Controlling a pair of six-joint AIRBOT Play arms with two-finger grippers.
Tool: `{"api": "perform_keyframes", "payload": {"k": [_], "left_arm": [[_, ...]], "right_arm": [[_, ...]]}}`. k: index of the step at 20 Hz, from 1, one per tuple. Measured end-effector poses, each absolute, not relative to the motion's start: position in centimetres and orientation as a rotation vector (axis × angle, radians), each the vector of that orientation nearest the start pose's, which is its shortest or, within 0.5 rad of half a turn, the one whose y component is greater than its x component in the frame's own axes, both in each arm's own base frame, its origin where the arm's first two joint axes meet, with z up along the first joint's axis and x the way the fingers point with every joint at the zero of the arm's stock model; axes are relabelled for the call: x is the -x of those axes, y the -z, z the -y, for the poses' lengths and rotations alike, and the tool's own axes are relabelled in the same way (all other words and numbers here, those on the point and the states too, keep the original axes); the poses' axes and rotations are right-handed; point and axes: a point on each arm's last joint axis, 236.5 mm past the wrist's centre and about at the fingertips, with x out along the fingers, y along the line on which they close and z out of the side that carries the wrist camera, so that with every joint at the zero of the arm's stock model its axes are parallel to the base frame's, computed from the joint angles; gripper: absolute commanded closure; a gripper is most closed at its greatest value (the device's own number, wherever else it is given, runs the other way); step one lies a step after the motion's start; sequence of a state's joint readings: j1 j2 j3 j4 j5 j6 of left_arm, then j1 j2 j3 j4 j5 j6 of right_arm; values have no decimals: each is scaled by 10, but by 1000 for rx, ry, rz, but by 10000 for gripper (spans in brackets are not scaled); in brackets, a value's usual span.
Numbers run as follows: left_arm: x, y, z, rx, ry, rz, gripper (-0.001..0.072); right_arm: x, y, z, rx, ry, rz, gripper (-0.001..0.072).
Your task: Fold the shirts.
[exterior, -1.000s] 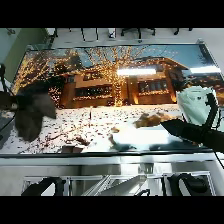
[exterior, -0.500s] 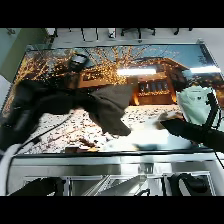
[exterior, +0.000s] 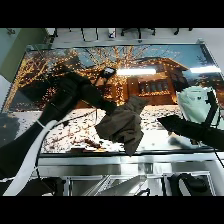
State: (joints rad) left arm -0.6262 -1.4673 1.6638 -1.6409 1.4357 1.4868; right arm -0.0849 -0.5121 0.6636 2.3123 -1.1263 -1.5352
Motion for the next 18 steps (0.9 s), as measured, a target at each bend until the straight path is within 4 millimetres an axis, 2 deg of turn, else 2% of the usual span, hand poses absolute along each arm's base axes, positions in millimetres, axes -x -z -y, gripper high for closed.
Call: {"api": "perform_keyframes", "payload": {"k": [2, 3, 5, 7, 10, 13, 15, 18], "left_arm": [[-346, -100, 227, -235, 470, -1282, 66], [-342, -96, 205, -215, 432, -1318, 67], [-320, -71, 172, -141, 393, -1416, 66], [-286, -30, 163, -12, 425, -1511, 66], [-246, 24, 185, 227, 512, -1563, 66], [-220, 62, 217, 399, 558, -1587, 67], [-213, 76, 239, 430, 581, -1591, 67], [-212, 81, 275, 403, 642, -1568, 67]], "right_arm": [[-259, -101, -123, -674, -371, -954, 252], [-260, -92, -124, -665, -376, -989, 252], [-259, -69, -127, -648, -393, -1083, 251], [-251, -42, -133, -641, -410, -1185, 250], [-232, 2, -148, -643, -426, -1321, 250], [-222, 39, -169, -659, -428, -1398, 250], [-220, 59, -182, -656, -420, -1431, 250], [-217, 87, -196, -647, -397, -1476, 250]]}}
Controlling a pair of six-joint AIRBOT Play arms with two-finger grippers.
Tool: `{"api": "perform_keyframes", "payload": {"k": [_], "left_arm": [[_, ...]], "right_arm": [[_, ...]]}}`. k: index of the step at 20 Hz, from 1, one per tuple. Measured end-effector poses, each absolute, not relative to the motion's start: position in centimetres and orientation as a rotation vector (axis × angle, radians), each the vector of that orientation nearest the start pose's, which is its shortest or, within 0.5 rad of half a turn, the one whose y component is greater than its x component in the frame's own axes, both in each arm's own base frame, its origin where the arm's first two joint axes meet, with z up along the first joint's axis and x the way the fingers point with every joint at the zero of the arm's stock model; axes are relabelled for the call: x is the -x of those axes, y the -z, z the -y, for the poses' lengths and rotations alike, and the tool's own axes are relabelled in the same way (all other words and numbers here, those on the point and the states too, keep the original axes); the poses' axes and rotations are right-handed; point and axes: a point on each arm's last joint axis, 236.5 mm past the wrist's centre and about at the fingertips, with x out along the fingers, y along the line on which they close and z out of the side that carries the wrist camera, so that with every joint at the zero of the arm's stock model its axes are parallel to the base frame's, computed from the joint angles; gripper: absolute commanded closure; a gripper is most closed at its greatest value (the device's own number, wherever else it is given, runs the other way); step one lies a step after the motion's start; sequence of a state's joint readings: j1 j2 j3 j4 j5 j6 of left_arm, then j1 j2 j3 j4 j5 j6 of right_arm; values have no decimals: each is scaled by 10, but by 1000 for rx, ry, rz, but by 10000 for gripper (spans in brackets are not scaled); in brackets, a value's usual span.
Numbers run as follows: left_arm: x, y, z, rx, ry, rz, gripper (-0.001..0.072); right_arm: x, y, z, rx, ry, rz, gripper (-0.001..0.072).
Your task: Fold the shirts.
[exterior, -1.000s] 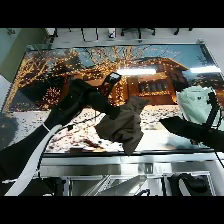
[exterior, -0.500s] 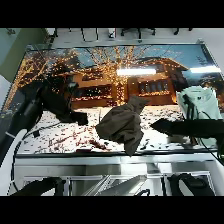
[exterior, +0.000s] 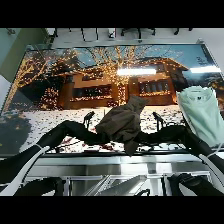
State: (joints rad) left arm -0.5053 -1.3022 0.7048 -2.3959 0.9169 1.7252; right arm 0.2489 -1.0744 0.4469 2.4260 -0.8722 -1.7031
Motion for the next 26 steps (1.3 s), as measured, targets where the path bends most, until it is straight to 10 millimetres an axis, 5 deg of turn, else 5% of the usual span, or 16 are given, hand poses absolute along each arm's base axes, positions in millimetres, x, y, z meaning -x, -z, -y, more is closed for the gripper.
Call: {"api": "perform_keyframes", "payload": {"k": [6, 7, 8, 10, 15, 18, 21, 23, 26], "left_arm": [[-232, 81, 325, 324, 725, -1506, 68], [-235, 83, 330, 320, 729, -1506, 69], [-237, 85, 333, 316, 730, -1508, 138], [-240, 91, 337, 313, 724, -1517, 665], [-247, 89, 337, 324, 713, -1513, 693], [-268, 53, 326, 342, 723, -1409, 693], [-307, -19, 303, 397, 726, -1217, 694], [-333, -92, 284, 426, 739, -1042, 694], [-348, -237, 255, 406, 792, -712, 694]], "right_arm": [[-224, 114, -209, -655, -350, -1492, 282], [-228, 115, -209, -652, -343, -1478, 454], [-233, 116, -208, -646, -335, -1464, 617], [-238, 118, -207, -635, -327, -1446, 692], [-247, 116, -206, -632, -320, -1413, 693], [-258, 96, -204, -632, -351, -1355, 693], [-285, 24, -206, -645, -460, -1204, 693], [-305, -64, -208, -621, -572, -1019, 693], [-303, -237, -206, -512, -742, -652, 692]]}}
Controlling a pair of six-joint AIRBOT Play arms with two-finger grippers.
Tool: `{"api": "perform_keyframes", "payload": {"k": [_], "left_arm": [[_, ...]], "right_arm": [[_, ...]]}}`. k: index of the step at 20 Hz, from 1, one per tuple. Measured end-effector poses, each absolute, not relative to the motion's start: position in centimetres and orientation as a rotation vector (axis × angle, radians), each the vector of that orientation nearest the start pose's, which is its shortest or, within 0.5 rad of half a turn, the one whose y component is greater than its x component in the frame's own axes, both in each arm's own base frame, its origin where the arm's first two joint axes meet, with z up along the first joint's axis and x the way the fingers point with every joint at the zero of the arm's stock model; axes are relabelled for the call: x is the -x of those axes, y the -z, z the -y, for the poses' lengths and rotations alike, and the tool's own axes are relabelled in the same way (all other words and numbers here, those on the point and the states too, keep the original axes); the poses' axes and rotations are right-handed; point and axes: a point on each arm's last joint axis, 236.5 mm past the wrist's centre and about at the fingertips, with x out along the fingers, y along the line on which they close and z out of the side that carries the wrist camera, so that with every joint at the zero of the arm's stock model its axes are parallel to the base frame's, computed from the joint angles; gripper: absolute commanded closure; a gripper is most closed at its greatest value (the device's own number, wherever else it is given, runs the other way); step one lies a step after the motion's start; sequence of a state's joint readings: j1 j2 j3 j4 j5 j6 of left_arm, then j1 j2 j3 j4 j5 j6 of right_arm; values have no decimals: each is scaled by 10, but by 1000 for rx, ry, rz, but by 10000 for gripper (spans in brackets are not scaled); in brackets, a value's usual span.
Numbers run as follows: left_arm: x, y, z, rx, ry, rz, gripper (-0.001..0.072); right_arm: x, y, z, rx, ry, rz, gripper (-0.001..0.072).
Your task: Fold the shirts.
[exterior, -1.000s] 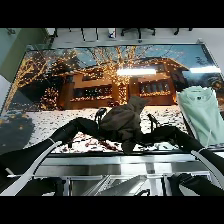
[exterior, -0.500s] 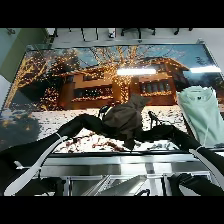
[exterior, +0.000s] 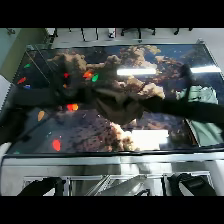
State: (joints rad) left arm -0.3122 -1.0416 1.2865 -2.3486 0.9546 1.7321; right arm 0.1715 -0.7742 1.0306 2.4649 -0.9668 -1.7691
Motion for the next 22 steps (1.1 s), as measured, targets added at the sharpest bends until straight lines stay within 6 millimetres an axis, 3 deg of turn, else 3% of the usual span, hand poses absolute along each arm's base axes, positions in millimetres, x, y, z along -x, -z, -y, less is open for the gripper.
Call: {"api": "perform_keyframes", "payload": {"k": [2, 4, 6, 7, 9, 12, 15, 19, 22], "left_arm": [[-333, -340, 234, 363, 820, -478, 694], [-304, -423, 215, 305, 835, -283, 694], [-277, -470, 202, 251, 838, -182, 693], [-266, -481, 199, 229, 842, -168, 693], [-258, -481, 204, 206, 864, -200, 693], [-263, -441, 231, 193, 931, -353, 693], [-273, -374, 273, 180, 1009, -564, 693], [-290, -237, 322, 96, 1007, -913, 693], [-293, -128, 341, 42, 960, -1157, 692]], "right_arm": [[-273, -341, -204, -423, -823, -431, 692], [-237, -411, -201, -348, -877, -276, 692], [-208, -448, -199, -308, -910, -198, 692], [-198, -453, -200, -292, -922, -194, 693], [-192, -447, -201, -275, -934, -234, 692], [-202, -405, -205, -284, -930, -373, 692], [-223, -334, -209, -340, -908, -572, 692], [-241, -205, -211, -463, -824, -873, 691], [-242, -95, -204, -562, -700, -1076, 691]]}}
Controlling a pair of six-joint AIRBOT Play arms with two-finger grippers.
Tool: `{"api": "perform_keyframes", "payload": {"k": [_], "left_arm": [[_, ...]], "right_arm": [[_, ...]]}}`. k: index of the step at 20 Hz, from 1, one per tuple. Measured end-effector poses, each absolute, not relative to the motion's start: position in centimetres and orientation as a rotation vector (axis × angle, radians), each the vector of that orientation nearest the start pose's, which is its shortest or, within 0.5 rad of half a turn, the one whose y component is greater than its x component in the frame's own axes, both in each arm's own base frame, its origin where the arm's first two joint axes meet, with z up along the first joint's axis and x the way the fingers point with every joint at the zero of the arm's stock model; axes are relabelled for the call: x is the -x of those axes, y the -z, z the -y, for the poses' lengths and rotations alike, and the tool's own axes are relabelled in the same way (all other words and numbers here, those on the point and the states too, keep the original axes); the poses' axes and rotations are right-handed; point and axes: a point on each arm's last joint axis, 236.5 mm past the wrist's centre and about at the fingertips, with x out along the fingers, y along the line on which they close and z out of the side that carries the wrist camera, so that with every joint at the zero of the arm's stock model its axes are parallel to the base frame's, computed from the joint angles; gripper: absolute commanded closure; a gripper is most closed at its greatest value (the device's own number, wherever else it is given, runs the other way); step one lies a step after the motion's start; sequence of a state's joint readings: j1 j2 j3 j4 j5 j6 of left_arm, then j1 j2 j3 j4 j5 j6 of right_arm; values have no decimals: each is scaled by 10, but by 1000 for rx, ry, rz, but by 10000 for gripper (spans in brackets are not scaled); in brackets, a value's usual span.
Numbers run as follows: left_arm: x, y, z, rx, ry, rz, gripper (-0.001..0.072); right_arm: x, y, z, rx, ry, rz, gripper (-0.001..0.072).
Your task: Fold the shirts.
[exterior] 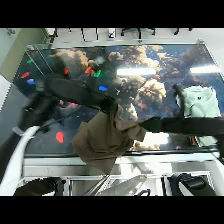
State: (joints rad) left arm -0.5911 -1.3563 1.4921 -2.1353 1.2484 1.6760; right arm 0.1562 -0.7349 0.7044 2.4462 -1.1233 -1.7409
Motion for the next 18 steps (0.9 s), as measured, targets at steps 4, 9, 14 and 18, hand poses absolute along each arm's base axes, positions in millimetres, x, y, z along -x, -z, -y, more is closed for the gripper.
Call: {"api": "perform_keyframes", "payload": {"k": [4, 9, 14, 18], "left_arm": [[-299, -36, 338, 49, 884, -1375, 47], [-316, -23, 293, 170, 787, -1541, 48], [-288, -33, 233, 268, 695, -1624, 48], [-222, -9, 196, 313, 593, -1742, 48]], "right_arm": [[-239, 2, -190, -621, -552, -1235, 691], [-275, 31, -159, -663, -426, -1233, 691], [-319, 26, -121, -690, -344, -1159, 691], [-330, 39, -110, -683, -319, -1167, 691]]}}
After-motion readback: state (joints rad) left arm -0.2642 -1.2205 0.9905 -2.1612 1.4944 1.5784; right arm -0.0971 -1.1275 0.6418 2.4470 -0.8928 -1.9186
